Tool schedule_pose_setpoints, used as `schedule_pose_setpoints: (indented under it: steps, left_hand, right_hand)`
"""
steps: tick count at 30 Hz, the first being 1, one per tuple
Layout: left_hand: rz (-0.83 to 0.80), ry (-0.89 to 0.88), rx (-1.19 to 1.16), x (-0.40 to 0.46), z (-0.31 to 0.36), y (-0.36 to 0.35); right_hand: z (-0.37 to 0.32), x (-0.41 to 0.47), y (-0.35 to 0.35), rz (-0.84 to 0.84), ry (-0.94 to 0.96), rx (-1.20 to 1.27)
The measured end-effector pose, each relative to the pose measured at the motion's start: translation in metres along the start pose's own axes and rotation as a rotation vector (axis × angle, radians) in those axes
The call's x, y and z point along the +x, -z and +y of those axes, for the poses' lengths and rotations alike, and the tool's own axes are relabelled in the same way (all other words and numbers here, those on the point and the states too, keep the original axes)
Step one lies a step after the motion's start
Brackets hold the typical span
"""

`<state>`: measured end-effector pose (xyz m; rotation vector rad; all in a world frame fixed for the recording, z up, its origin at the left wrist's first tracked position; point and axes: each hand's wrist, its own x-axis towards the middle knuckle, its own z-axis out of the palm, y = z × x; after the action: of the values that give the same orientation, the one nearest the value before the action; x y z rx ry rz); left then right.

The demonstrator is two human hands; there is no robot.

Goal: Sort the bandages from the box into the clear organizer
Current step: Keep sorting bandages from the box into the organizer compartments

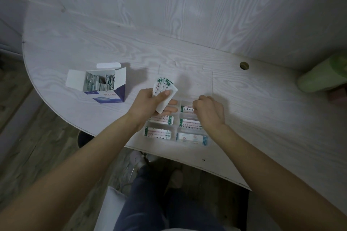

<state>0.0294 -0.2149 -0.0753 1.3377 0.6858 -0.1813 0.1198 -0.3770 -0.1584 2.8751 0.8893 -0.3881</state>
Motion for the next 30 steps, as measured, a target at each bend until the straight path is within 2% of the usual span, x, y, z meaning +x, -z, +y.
schedule_pose_setpoints:
  steps: [5,21,22,23,24,26,27,28,30]
  left_hand:
    - [-0.012,-0.008,-0.02,-0.001,-0.001,0.0]
    - [-0.02,0.004,-0.026,0.0,-0.002,-0.003]
    - [-0.018,0.004,-0.04,0.0,-0.002,-0.003]
    - [-0.014,0.002,-0.058,0.001,-0.001,-0.003]
    - [-0.006,0.0,-0.075,0.002,0.0,-0.003]
    - [0.009,-0.007,-0.085,0.003,0.0,-0.003]
    - [0.004,-0.012,-0.078,0.004,0.001,-0.004]
    - [-0.009,-0.015,-0.071,0.005,0.002,-0.005]
    - [-0.059,-0.024,-0.052,0.004,0.005,-0.009]
  right_hand:
    - [0.0,0.004,0.007,-0.072,0.069,-0.104]
    - [0.004,0.0,0.024,-0.074,0.14,0.017]
    - [0.003,-0.004,0.031,-0.036,0.12,0.126]
    - [0.002,-0.008,0.04,0.005,0.085,0.336]
    - [0.001,-0.012,0.05,0.032,0.042,0.64]
    - [0.0,-0.018,0.073,-0.058,-0.017,1.301]
    - [0.001,-0.019,0.08,-0.113,-0.021,1.469]
    - [0.001,-0.018,0.082,-0.142,-0.016,1.536]
    - [0.001,-0.017,0.085,-0.138,-0.03,1.551]
